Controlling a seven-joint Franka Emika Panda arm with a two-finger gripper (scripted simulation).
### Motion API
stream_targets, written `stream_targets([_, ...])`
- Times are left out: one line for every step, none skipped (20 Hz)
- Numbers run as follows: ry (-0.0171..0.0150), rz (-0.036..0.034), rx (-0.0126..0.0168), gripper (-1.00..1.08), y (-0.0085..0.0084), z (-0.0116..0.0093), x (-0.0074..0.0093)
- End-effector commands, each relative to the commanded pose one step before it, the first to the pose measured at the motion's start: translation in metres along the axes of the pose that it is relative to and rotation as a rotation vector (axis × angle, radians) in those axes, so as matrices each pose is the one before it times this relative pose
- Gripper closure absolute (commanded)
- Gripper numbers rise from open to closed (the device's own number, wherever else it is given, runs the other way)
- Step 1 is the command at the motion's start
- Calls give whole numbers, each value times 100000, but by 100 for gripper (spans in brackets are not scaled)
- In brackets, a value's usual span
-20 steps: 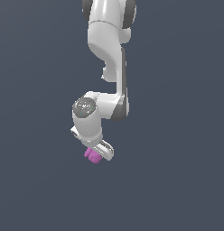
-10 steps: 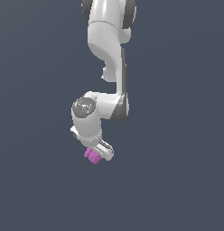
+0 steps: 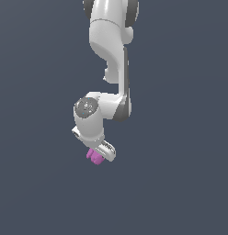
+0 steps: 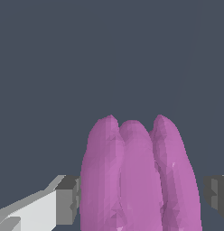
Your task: Pick up the object and move it to a goal position.
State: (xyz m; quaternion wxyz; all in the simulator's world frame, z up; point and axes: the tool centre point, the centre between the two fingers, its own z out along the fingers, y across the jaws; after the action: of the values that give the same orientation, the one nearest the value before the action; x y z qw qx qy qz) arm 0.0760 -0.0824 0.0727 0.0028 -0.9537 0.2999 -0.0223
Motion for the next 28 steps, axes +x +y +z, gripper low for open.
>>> stream_targets([-115,-50,-39,108,252,-146,-487])
stream_targets([-62,-16,-26,108,140,-76,-257])
stream_targets([-88,-22,-36,108,152,-70,-286])
stream_targets([-108,-27,-45,108,165,-69,-314])
stream_targets([-88,-22,-36,108,186,-97,-343])
stream_targets([-124,-32,-52,108,197,-85,-374])
stream_targets([-108,-27,-45,108,218,-112,-404])
stream_targets([-139,-35,-58,108,232,-105,-437])
stream_targets([-139,-35,-58,108,251,-121,-470])
stream_targets([-152,-38,-63,108,269,-128,-505])
stream_targets([-164,-41,-68,108,285,-134,-535])
stream_targets([-164,-41,-68,108,291,-139,-545])
stream_targets([-170,-42,-71,108,295,-140,-554])
stream_targets([-170,-42,-71,108,300,-144,-562])
stream_targets([-164,-40,-69,108,306,-153,-570])
stream_targets([-181,-44,-76,108,308,-146,-578])
stream_targets([-176,-42,-75,108,314,-155,-585])
stream_targets([-175,-42,-75,108,307,-150,-573])
stream_targets([-164,-39,-70,108,295,-147,-550])
stream_targets([-158,-37,-67,108,281,-140,-525])
stream_targets([-152,-36,-64,108,268,-132,-500])
stream_targets([-139,-32,-60,108,255,-131,-474])
stream_targets([-131,-30,-59,108,241,-125,-446])
stream_targets([-130,-29,-61,108,225,-115,-417])
stream_targets([-114,-25,-55,108,211,-113,-389])
stream_targets([-114,-24,-56,108,194,-101,-360])
stream_targets([-96,-20,-47,108,180,-98,-331])
stream_targets([-96,-20,-47,108,162,-83,-299])
